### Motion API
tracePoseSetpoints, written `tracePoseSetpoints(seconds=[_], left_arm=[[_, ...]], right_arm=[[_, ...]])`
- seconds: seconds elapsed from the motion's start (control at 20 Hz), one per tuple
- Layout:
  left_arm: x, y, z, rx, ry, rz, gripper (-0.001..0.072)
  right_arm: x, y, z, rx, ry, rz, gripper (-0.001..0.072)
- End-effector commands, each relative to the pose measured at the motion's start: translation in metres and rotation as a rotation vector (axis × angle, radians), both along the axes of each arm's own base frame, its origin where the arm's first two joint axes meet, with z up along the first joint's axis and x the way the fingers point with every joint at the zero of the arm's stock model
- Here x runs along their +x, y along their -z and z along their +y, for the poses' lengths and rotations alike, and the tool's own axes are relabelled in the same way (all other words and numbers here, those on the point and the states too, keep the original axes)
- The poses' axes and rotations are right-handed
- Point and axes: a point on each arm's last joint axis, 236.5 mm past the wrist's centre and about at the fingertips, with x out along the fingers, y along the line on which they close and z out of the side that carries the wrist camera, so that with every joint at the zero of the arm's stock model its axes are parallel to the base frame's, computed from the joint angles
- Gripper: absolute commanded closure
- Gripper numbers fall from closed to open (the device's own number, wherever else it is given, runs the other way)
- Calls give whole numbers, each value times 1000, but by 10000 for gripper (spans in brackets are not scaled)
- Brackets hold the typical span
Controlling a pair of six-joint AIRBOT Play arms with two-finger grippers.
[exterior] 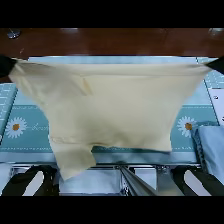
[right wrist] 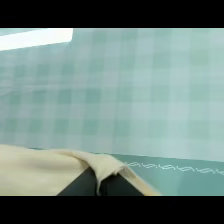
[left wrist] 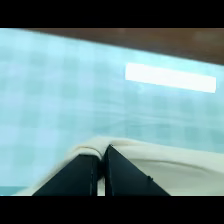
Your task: Fold the shirts.
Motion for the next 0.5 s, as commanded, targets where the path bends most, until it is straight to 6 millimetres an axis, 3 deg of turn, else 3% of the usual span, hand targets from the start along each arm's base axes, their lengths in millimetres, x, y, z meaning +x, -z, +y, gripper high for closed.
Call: tracePoseSetpoints(seconds=[0.0,0.2,0.35,0.45], left_arm=[[62,60,-5,-75,-31,40,678],[116,118,-7,-136,-91,96,677],[137,162,-12,-188,-105,179,677],[146,183,-14,-223,-118,219,677]], right_arm=[[71,70,-8,99,6,73,692],[138,131,-15,237,71,127,692],[165,172,-5,270,53,195,692],[177,192,16,246,-15,206,692]])
